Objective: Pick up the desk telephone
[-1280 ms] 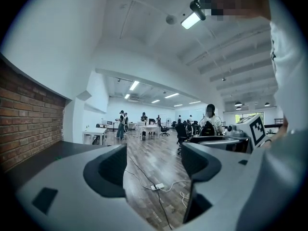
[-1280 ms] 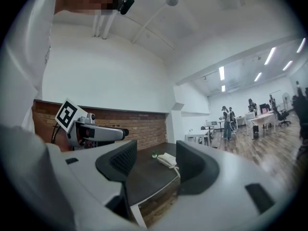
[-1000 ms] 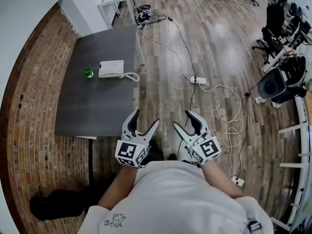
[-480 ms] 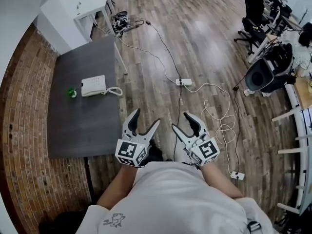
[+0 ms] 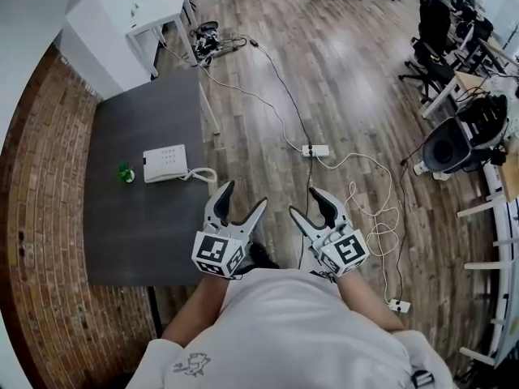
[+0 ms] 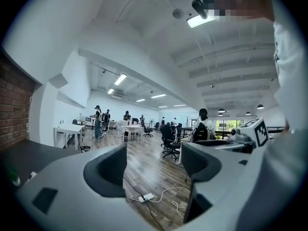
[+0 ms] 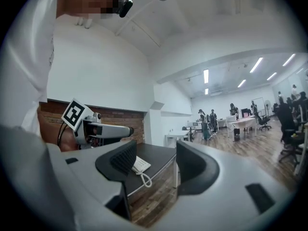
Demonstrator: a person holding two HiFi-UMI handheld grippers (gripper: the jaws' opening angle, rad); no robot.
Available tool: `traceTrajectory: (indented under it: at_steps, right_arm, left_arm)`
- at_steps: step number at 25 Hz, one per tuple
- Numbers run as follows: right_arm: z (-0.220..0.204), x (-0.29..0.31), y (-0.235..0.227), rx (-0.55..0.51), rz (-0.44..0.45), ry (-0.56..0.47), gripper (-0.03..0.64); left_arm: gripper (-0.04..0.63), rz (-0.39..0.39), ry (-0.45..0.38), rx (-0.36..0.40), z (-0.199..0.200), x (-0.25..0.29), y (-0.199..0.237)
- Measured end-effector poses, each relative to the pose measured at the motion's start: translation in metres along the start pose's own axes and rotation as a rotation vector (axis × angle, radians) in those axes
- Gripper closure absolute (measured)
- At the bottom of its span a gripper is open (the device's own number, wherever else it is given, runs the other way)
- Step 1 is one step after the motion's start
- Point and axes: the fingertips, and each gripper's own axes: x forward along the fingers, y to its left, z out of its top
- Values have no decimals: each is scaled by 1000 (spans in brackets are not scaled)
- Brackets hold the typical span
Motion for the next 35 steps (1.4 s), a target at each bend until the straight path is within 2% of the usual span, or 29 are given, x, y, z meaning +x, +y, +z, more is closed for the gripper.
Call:
traceTrajectory:
  at_steps: [9,18,26,35]
  right_arm:
    - [1,110,-5,-3,42,14,355]
    - [-7,170,-2,0,131,51,356]
    - [-16,230,-31,23,280,49,356]
    - [-5,304,-92,24,471,58,356]
  left_arm:
    - [239,29,-17,-19,14,26,103]
    - [239,101,-10,-58,6,33,157]
    - [239,258,0,-48,4,53,199]
    - [239,433,10,-76,9,112,239]
